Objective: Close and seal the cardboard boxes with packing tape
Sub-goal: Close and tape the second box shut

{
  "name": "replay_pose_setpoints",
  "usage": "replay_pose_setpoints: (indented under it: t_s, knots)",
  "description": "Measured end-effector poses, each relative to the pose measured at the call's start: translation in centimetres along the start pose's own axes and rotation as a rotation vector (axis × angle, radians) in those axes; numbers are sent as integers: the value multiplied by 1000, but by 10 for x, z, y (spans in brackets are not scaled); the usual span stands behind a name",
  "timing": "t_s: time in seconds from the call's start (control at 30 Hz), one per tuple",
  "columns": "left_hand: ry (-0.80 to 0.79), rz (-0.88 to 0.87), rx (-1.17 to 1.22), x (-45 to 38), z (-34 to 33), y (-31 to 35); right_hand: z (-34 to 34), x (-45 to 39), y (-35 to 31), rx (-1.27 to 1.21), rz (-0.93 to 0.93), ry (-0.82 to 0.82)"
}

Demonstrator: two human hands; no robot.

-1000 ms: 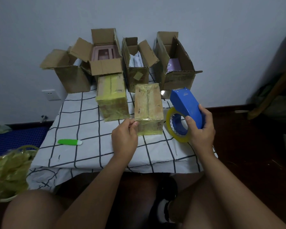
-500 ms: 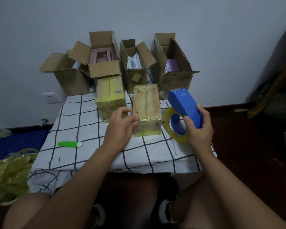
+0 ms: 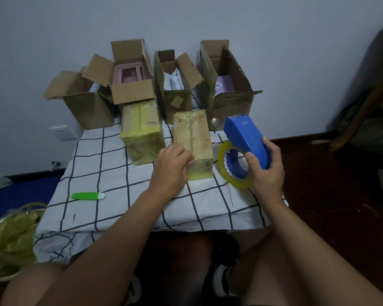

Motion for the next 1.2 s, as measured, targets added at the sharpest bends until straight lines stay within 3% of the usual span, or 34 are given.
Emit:
replay_pose_setpoints:
  t_s: [0.27,0.47,1.0,1.2]
  knots:
    - [-95,-20,-102,-4,-5,12,3,-2,1,-35,-19,15]
    - [-33,-86,-83,-15,-19,20,3,-2,2,-33,-27,23]
    - [-87,-127,-150,-23,-18,33,3,-2,2,-18,-64,48]
    - [-305,-1,-206,-3,-21,23,0,0,-4,-12,-56,19]
Point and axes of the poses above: each hand's wrist, its own x-axis away from the middle knuckle, its own z-axis out of the back of the hand, y = z × x, the point moved 6 cm from there along -x, towards the middle knuckle, and after that the axes turned 3 degrees about x, right-handed, at the moved point
